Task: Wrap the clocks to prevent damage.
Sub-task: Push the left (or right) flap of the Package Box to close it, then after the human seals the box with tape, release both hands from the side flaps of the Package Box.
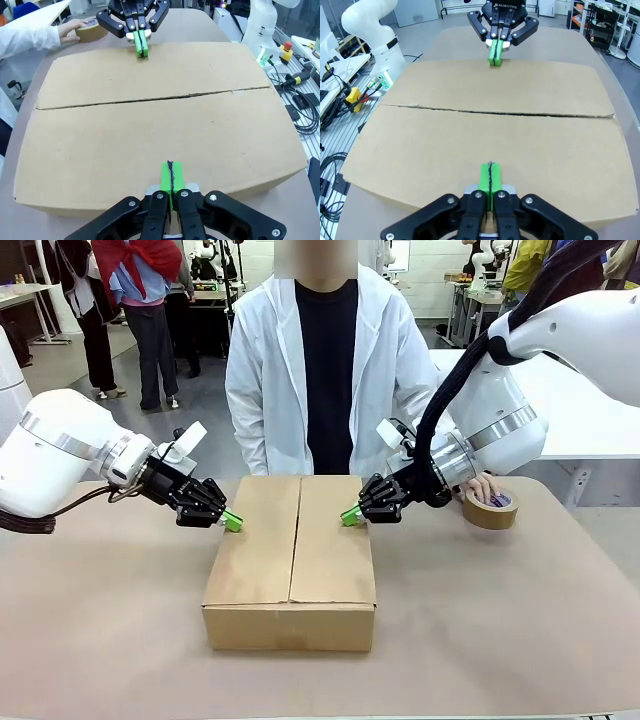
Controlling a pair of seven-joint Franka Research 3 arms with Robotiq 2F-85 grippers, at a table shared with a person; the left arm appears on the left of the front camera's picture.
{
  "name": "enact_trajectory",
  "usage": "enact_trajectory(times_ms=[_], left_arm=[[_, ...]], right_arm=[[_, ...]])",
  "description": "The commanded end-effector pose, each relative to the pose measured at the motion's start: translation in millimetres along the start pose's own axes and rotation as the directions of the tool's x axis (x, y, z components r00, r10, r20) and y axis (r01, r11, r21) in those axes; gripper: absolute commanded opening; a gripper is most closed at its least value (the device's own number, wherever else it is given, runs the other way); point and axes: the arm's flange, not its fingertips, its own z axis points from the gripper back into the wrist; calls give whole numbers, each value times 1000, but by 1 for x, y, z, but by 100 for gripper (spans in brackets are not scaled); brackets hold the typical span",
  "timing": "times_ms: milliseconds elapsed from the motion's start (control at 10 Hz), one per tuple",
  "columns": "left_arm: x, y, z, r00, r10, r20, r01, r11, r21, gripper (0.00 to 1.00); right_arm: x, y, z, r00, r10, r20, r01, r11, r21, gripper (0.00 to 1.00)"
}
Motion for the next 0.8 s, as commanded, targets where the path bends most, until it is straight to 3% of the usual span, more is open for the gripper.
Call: enact_trajectory(times_ms=[0,700], left_arm=[[-1,0,-2,1000,-2,-3,2,1000,-1,0],[-1,0,-2,1000,-2,-3,2,1000,-1,0]], right_arm=[[-3,0,-3,1000,-6,-5,6,1000,0,1],[-3,0,-3,1000,-6,-5,6,1000,0,1]])
